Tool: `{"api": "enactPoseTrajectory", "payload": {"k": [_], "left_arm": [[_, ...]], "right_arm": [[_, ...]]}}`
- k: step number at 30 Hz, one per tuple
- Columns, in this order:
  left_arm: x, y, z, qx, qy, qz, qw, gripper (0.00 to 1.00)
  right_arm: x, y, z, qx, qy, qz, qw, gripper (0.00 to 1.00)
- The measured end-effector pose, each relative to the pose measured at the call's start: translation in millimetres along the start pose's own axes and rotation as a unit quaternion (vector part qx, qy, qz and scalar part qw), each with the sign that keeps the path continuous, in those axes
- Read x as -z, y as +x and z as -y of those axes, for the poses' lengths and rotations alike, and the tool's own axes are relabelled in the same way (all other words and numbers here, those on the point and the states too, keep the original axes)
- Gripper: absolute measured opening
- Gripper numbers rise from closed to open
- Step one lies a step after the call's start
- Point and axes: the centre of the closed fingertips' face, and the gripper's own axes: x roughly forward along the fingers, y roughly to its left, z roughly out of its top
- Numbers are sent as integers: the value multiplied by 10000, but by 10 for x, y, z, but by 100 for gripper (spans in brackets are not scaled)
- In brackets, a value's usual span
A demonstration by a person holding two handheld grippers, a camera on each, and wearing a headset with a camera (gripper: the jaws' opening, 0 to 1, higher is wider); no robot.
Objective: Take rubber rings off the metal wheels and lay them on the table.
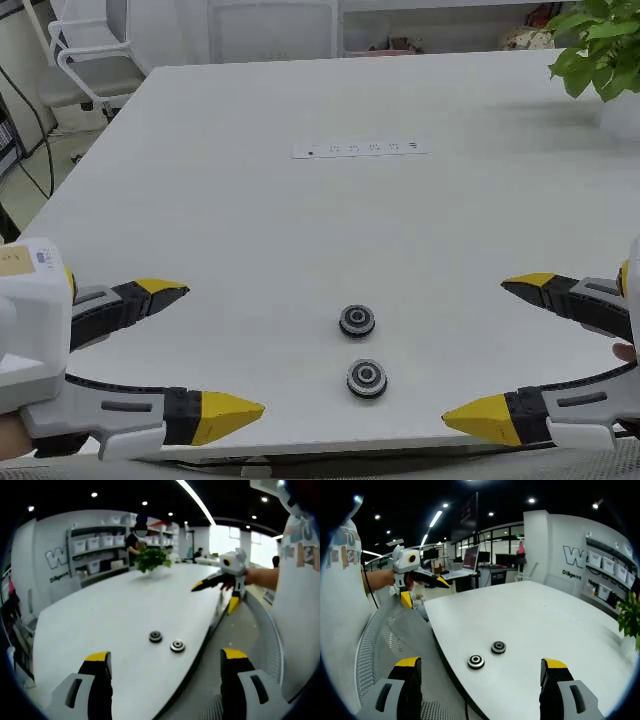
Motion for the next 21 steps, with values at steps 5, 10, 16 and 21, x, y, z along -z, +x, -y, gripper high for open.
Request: {"api": "enactPoseTrajectory", "payload": {"k": [5, 10, 16, 21], "left_arm": [[-21, -2, -20, -8, -39, 45, 10000, 90], [-26, 1, -39, -29, -97, 55, 9999, 89], [-16, 12, -46, -31, -79, 22, 10000, 90], [2, 25, -40, -7, -55, -20, 10000, 89]], "right_arm": [[10, 9, 16, -5, -15, -12, 10000, 99], [-1, 16, 20, -14, -29, 6, 10000, 99], [16, 20, 37, -14, 60, -32, 10000, 99], [29, 26, 32, -31, 81, -60, 9999, 99]]}}
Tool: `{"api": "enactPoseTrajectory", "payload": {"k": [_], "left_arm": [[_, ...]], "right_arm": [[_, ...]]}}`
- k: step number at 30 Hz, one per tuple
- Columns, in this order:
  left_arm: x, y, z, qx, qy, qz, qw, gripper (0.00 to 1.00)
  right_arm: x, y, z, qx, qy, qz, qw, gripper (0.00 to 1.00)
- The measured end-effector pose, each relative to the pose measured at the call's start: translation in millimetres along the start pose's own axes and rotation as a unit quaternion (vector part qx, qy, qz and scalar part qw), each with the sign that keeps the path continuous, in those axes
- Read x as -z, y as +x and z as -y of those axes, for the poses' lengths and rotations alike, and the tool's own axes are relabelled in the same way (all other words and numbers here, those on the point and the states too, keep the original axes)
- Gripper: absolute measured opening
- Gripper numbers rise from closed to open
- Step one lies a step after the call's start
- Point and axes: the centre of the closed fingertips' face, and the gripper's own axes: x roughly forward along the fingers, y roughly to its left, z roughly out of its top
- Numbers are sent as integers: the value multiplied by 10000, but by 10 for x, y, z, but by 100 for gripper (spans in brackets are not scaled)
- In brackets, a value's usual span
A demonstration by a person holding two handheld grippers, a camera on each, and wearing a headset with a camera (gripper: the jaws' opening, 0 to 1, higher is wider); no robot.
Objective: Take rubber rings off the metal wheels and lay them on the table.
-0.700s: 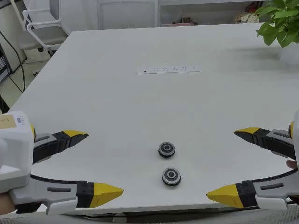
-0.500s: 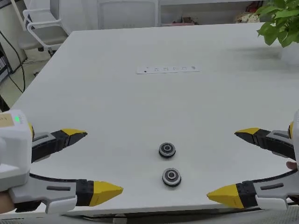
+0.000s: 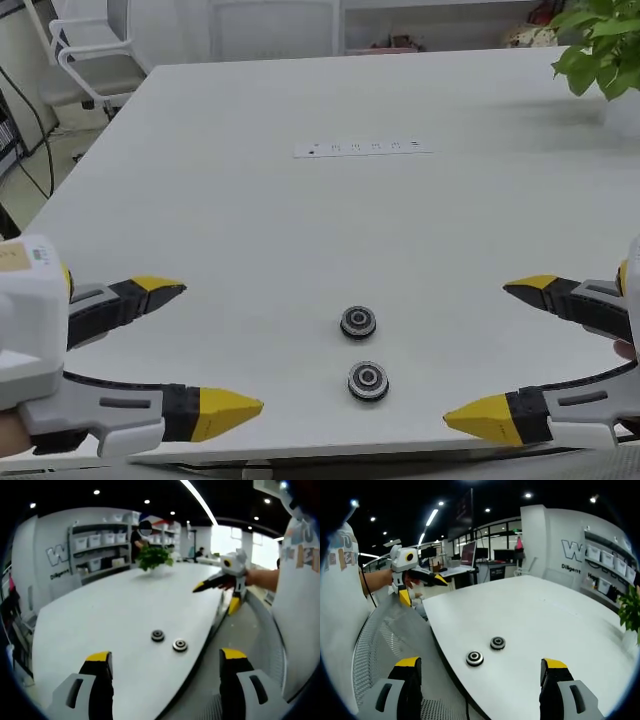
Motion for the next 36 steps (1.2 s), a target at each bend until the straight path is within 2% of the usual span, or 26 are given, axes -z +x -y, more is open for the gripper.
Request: {"api": "enactPoseTrajectory", "payload": {"k": [16, 36], "left_arm": [[-2, 33, -41, -11, 7, -33, 10000, 88], [-4, 53, -37, -4, 8, -81, 10000, 87]], "right_arm": [[-8, 31, 47, -15, -70, 15, 10000, 96], [10, 41, 72, -67, -80, -3, 9999, 96]]}}
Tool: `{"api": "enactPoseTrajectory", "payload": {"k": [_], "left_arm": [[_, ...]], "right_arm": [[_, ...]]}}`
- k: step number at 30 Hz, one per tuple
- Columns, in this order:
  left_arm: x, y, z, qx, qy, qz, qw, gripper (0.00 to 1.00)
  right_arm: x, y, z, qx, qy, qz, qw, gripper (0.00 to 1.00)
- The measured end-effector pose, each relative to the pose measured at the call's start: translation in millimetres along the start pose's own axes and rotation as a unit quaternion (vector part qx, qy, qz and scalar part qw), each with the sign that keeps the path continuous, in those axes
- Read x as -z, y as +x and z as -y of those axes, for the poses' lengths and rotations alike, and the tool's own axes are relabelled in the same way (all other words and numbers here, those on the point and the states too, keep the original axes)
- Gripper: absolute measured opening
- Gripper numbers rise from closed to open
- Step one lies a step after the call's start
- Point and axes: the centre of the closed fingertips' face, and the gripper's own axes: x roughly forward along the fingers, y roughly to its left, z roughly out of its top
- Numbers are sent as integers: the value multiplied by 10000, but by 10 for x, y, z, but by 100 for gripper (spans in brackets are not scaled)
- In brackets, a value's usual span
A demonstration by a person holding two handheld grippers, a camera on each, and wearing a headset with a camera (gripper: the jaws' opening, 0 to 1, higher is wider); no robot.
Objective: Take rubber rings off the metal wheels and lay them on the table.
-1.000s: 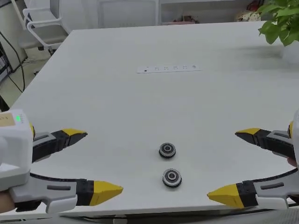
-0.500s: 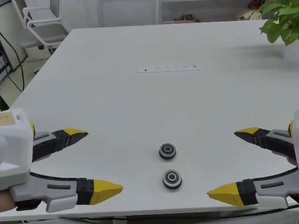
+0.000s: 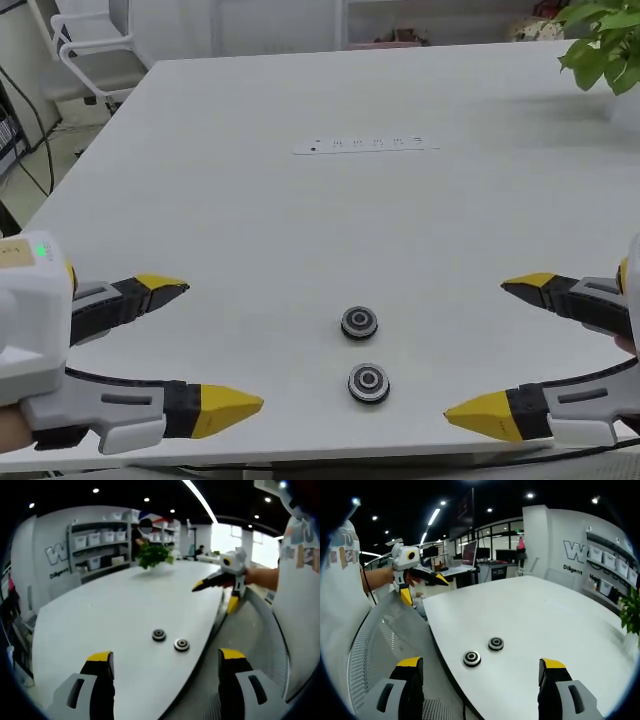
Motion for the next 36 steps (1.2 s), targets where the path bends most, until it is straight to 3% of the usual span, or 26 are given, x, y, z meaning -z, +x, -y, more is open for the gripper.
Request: {"api": "enactPoseTrajectory", "payload": {"k": [20, 36], "left_arm": [[-14, 22, 17, 43, 74, -29, 10000, 86], [-58, 165, -26, 192, 190, -94, 9996, 84]], "right_arm": [[-42, 11, 16, -39, -108, 52, 9999, 91], [-105, 116, 59, -181, -265, 27, 9995, 87]]}}
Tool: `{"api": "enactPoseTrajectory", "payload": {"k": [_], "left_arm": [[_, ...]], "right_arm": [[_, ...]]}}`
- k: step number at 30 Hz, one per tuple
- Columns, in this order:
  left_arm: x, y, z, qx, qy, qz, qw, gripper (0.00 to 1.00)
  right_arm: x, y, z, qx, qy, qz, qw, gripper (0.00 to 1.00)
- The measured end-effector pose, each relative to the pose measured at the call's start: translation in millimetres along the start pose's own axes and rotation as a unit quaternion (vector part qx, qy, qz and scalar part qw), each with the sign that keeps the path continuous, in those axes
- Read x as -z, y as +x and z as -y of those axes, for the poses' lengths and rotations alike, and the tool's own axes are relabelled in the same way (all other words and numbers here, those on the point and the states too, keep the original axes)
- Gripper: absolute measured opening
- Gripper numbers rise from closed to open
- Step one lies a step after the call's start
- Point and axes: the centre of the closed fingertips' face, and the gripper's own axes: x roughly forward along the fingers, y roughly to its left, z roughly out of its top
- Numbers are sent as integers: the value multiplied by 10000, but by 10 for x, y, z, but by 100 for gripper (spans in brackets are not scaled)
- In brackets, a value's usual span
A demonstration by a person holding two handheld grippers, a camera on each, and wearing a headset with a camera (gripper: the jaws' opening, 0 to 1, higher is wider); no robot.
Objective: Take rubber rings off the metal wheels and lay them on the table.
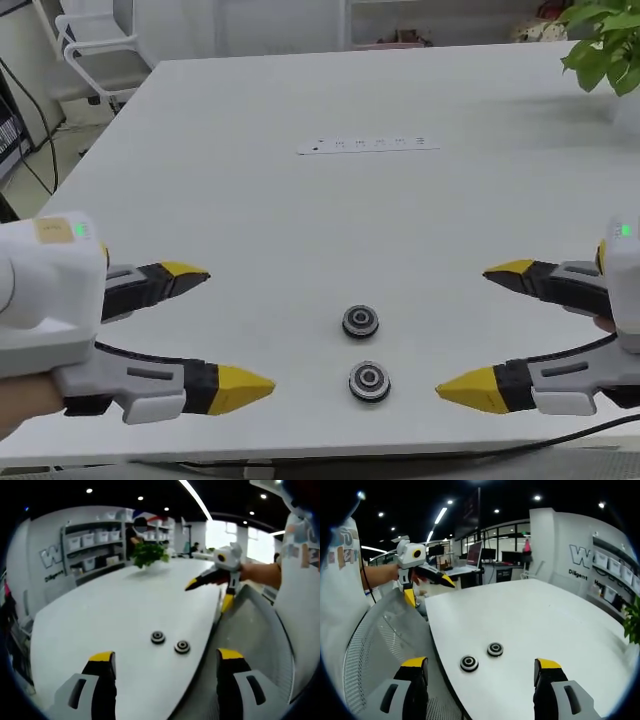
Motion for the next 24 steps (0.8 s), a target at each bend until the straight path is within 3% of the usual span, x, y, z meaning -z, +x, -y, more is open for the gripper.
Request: {"api": "enactPoseTrajectory", "payload": {"k": [24], "left_arm": [[28, 381, -17, 398, 203, -260, 9987, 79]], "right_arm": [[82, 314, 51, -412, -16, -121, 9991, 83]]}}
